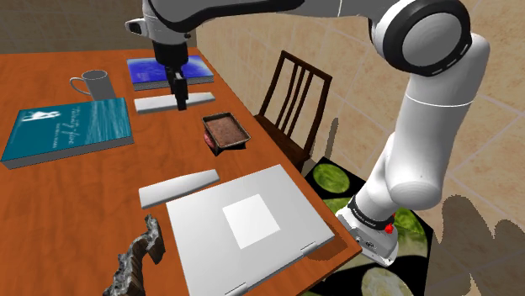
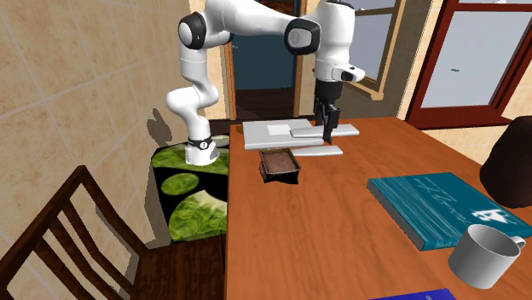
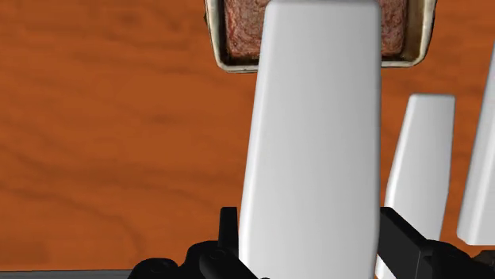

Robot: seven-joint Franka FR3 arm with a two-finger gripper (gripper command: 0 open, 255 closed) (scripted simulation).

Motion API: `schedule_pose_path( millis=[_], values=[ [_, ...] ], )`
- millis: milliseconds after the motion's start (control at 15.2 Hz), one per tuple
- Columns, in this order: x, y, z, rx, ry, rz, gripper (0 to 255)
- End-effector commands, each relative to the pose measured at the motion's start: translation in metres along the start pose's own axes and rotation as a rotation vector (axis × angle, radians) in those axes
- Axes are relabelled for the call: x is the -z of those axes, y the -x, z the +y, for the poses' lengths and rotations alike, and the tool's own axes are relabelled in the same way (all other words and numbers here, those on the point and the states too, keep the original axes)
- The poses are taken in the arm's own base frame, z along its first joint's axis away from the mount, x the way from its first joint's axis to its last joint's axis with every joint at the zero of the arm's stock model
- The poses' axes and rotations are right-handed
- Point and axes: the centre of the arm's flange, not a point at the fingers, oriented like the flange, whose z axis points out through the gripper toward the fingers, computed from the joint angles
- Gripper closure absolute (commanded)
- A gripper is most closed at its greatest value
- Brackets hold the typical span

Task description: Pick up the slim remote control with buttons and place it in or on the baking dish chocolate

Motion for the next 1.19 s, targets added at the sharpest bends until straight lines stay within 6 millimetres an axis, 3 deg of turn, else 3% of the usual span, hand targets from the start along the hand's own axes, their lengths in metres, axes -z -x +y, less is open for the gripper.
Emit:
schedule_pose_path(
  millis=[0, 594, 1122],
  values=[
    [0.001, 0.027, -0.005, 0.000, 0.000, 0.000, 255],
    [0.003, 0.137, -0.039, 0.000, 0.000, 0.000, 255],
    [-0.039, 0.138, -0.039, 0.000, 0.000, 0.000, 255]
  ],
)
